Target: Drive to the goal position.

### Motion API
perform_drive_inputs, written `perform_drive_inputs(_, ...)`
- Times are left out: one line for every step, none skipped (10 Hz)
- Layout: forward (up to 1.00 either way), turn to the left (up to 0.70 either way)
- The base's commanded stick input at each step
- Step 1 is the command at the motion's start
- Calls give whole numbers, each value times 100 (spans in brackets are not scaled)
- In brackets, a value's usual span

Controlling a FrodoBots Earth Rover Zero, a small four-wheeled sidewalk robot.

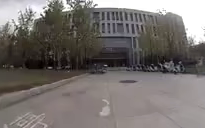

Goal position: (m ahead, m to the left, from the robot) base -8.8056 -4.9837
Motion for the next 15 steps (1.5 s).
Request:
perform_drive_inputs(100,2)
perform_drive_inputs(100,2)
perform_drive_inputs(100,2)
perform_drive_inputs(100,0)
perform_drive_inputs(100,0)
perform_drive_inputs(100,0)
perform_drive_inputs(100,0)
perform_drive_inputs(100,0)
perform_drive_inputs(100,0)
perform_drive_inputs(100,-1)
perform_drive_inputs(100,-20)
perform_drive_inputs(100,-33)
perform_drive_inputs(100,-38)
perform_drive_inputs(100,-38)
perform_drive_inputs(100,-38)
